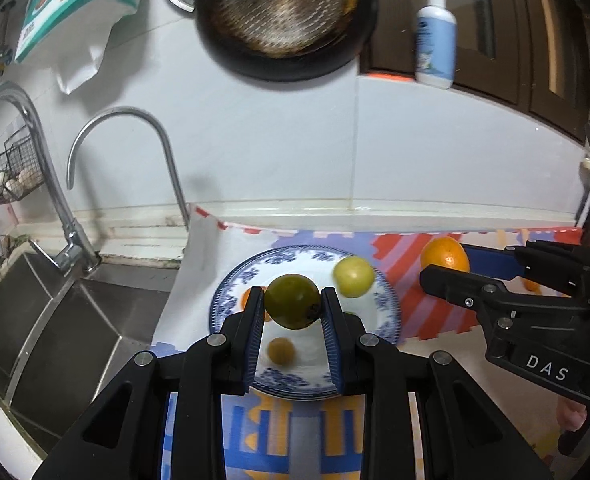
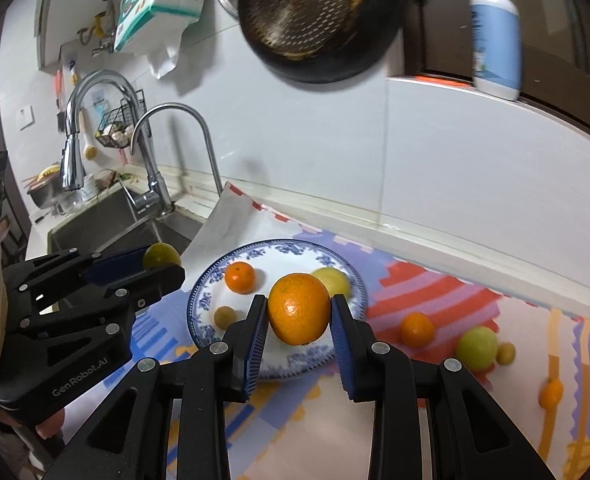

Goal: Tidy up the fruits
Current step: 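Carry the green tomato and the orange over the patterned plate with both tools, then lower both fruits onto the plate and open both tools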

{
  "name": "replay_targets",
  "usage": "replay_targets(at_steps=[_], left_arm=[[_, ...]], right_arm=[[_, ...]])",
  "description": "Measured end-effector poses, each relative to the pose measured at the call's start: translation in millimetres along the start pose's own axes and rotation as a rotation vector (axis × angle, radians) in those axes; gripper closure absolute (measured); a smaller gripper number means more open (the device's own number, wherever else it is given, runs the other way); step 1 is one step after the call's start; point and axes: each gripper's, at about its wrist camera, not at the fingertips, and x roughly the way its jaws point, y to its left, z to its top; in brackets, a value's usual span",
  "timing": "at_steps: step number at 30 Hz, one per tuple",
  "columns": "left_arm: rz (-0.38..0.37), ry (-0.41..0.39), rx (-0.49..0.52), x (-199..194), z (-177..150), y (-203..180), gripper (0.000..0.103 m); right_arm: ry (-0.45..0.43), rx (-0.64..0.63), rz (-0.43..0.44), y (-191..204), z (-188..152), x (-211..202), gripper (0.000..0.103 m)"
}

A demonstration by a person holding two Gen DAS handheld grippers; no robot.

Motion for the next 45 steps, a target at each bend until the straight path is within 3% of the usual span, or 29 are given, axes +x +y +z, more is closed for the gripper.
replay_targets(at_steps=[8, 27, 39, 45], left_arm=[[0.006, 0.072, -0.035, 39, -7, 24, 0.074], [-0.009, 0.198, 0.005, 110, -25, 39, 0.074], [-0.027, 0.212, 0.016, 120, -31, 37, 0.074], [-0.038, 0.186, 0.002, 107, -26, 33, 0.063]], right_arm=[[0.062, -0.039, 0.026, 12, 8, 48, 0.070], [0.200, -0.039, 0.071, 13, 3, 138, 0.070], [0.176, -0.036, 0.068, 11, 2, 140, 0.070], [0.154, -0.025, 0.039, 8, 3, 123, 0.068]])
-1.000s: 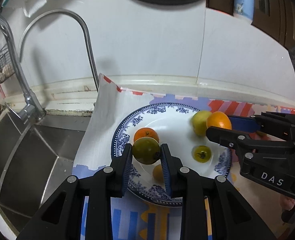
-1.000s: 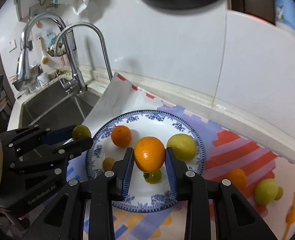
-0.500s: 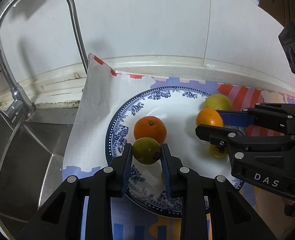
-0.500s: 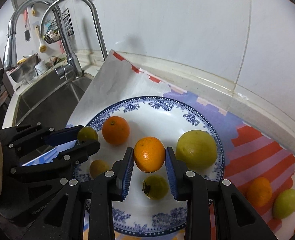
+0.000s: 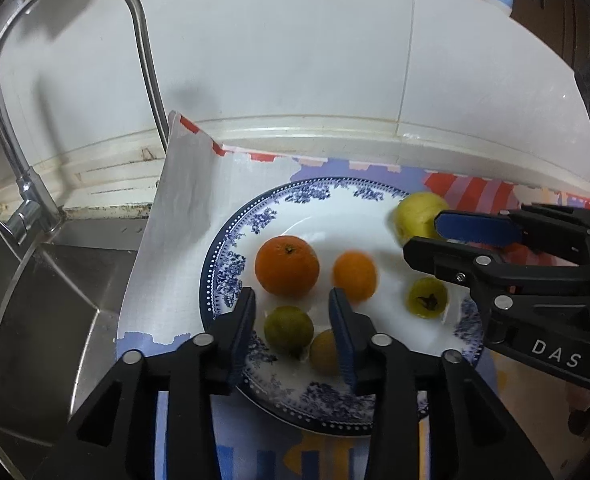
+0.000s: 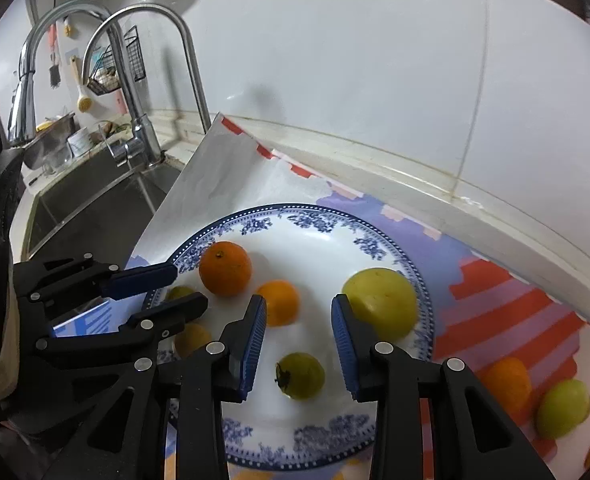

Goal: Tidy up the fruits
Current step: 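Lower both fruits onto the plate and open both tools, then withdraw both tools from the plate toward the remaining fruits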

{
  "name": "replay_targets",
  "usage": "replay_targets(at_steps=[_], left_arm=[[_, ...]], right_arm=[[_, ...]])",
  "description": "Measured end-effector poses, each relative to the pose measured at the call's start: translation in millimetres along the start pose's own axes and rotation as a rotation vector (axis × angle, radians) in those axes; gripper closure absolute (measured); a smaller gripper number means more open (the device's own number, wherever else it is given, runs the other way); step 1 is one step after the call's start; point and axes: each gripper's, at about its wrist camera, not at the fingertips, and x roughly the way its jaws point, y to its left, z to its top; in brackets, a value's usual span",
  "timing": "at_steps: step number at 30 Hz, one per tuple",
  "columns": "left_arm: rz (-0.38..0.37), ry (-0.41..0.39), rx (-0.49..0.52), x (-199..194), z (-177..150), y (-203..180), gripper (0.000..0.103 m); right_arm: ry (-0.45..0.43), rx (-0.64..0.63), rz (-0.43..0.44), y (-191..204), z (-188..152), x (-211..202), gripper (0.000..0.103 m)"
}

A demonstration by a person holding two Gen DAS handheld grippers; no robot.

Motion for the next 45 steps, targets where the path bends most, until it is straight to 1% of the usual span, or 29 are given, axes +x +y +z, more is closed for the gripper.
replay_targets(at_steps=[1, 5, 10, 12, 14, 18, 21, 24, 28, 29, 31, 33, 36, 39, 44, 45], left_arm=[[0.002, -0.006, 0.001, -3, 0, -1, 0.063], [0.015, -0.043, 0.008, -25, 2, -7, 0.053], [0.035, -0.083, -0.003, -52, 4, -14, 0.051], [0.027, -0.096, -0.008, -62, 6, -18, 0.049], [0.021, -0.115, -0.009, -72, 7, -23, 0.044], [0.011, -0.148, -0.003, -89, 6, -34, 0.042], [0.002, -0.172, 0.008, -104, 5, -45, 0.039], [-0.010, -0.195, 0.024, -118, 3, -57, 0.037], [-0.028, -0.217, 0.045, -133, 1, -74, 0.036], [-0.035, -0.221, 0.049, -135, 0, -77, 0.036], [-0.041, -0.230, 0.053, -141, -1, -85, 0.034], [-0.045, -0.245, 0.061, -148, -3, -94, 0.033], [-0.048, -0.262, 0.068, -156, -4, -105, 0.029], [-0.059, -0.275, 0.073, -161, -5, -115, 0.025], [-0.066, -0.301, 0.091, -166, -5, -136, 0.015], [-0.068, -0.304, 0.095, -167, -5, -140, 0.015]], right_arm=[[-0.005, 0.009, 0.000, -1, -1, -4, 0.068], [-0.023, 0.024, -0.006, -2, -6, -19, 0.068], [-0.054, 0.048, -0.013, -3, -15, -44, 0.068], [-0.066, 0.059, -0.017, -4, -18, -53, 0.067], [-0.081, 0.068, -0.024, -5, -22, -65, 0.066], [-0.105, 0.085, -0.034, -8, -28, -87, 0.066], [-0.131, 0.098, -0.058, -12, -34, -108, 0.066], [-0.157, 0.117, -0.091, -17, -41, -127, 0.059], [-0.185, 0.135, -0.130, -23, -51, -150, 0.058], [-0.193, 0.140, -0.142, -25, -53, -156, 0.057], [-0.207, 0.154, -0.165, -29, -59, -167, 0.051], [-0.217, 0.163, -0.182, -32, -64, -176, 0.051], [-0.235, 0.183, -0.218, -38, -73, -193, 0.051], [-0.249, 0.192, -0.250, -43, -82, -208, 0.045], [-0.256, 0.223, -0.290, -56, -94, -225, 0.044], [-0.257, 0.229, -0.302, -60, -97, -229, 0.043]])
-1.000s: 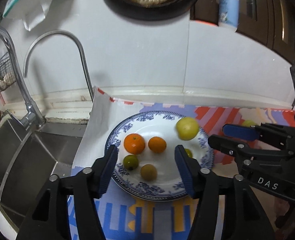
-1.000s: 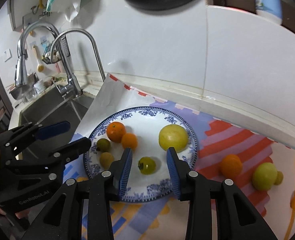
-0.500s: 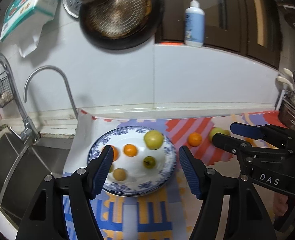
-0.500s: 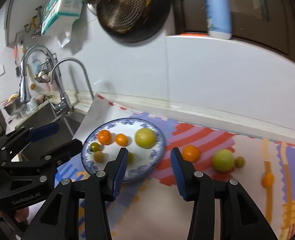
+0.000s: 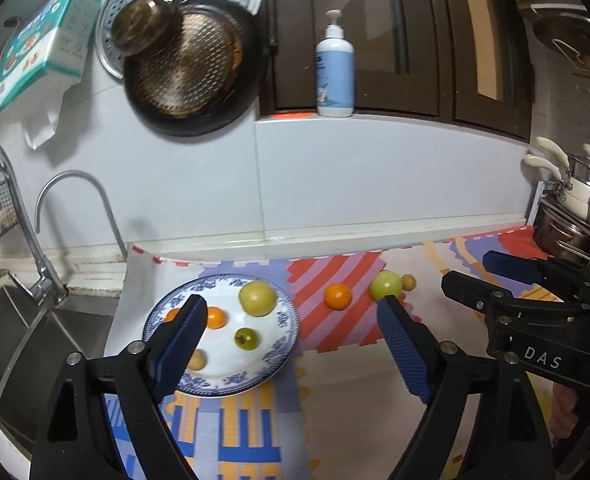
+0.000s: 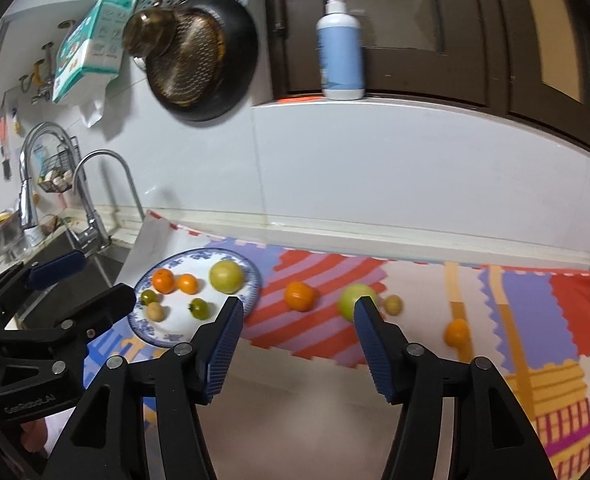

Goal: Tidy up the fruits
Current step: 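Withdraw both tools from the plate toward the remaining fruits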

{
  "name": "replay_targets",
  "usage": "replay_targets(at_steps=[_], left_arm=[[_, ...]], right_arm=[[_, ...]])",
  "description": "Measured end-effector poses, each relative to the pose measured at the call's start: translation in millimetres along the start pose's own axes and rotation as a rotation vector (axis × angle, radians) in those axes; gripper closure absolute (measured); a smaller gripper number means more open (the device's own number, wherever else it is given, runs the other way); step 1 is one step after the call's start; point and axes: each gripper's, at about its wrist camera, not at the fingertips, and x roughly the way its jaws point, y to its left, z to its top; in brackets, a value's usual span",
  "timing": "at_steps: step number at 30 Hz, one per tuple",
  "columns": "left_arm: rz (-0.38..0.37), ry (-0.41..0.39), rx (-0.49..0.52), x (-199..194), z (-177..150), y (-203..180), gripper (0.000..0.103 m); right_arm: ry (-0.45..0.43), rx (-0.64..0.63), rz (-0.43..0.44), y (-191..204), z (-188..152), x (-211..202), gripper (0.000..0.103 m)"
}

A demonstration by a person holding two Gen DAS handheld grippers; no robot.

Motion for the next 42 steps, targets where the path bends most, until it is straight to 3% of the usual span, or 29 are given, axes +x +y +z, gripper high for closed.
replay_targets(at_steps=[20, 32, 42], left_arm=[[-0.017, -0.037, 0.043, 30, 10, -70, 0.005], [-0.070, 0.015, 0.097, 81, 3, -90, 0.006], [-0.135, 0.087, 0.130, 139, -3, -105, 0.014]], right_arm=[[-0.015, 0.101, -0.178, -87, -13, -17, 0.040], [0.050, 0.151, -0.208, -115, -24, 18, 0.040], [0.117, 0.181, -0.226, -138, -32, 59, 0.040]])
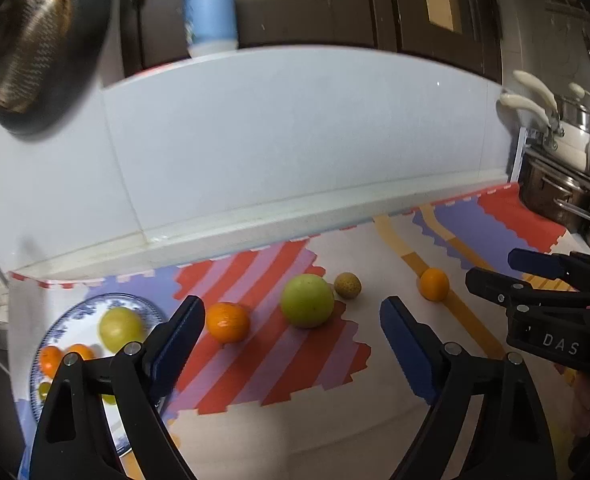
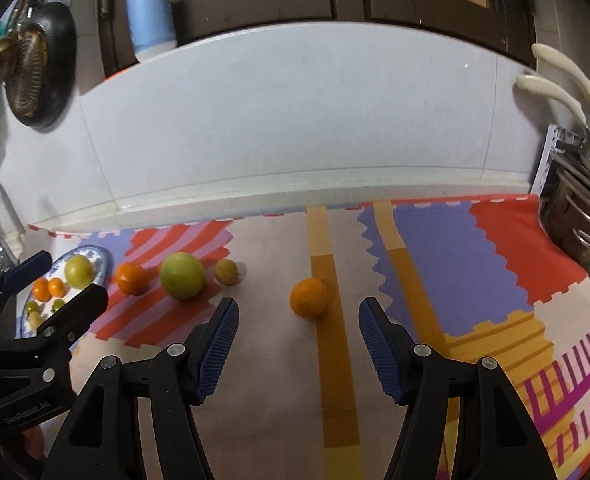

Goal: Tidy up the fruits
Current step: 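Withdraw both tools from the plate toward the remaining fruits, then grasp the large green pomelo with the left tool while the right tool grasps an orange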

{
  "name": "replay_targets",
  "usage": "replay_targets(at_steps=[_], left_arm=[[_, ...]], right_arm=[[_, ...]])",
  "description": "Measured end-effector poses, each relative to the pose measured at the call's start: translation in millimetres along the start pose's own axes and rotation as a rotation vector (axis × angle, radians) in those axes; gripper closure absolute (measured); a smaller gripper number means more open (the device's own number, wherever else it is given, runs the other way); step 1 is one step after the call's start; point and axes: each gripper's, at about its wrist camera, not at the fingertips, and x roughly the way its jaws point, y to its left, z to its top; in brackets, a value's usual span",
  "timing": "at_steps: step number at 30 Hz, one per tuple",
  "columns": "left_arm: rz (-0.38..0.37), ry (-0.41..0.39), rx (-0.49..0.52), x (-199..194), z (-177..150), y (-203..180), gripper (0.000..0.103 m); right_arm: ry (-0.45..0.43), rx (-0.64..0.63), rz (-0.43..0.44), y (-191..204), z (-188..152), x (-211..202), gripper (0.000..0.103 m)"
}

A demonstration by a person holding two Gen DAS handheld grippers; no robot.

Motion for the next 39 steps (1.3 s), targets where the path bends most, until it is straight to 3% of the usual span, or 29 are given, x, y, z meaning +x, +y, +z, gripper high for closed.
replay_targets(at_steps=[10, 23, 30, 39], left_arm=[[-0.054, 0.059, 0.056, 48, 0, -3, 0.032], [-0.104, 0.151, 0.070, 89, -3, -5, 0.043], [-0.090, 0.190, 0.116, 107, -1, -11, 0.048], [-0.104, 0.251, 0.094, 123, -3, -9, 0.053]], right_arm=[[0.062, 0.001, -0.031, -10, 0, 45, 0.040], [0.104, 0.024, -0.037, -17, -4, 76, 0.041], [0.121, 0.037, -0.033, -20, -2, 86, 0.047], [0.148, 0.024, -0.030, -16, 1, 94, 0.057]])
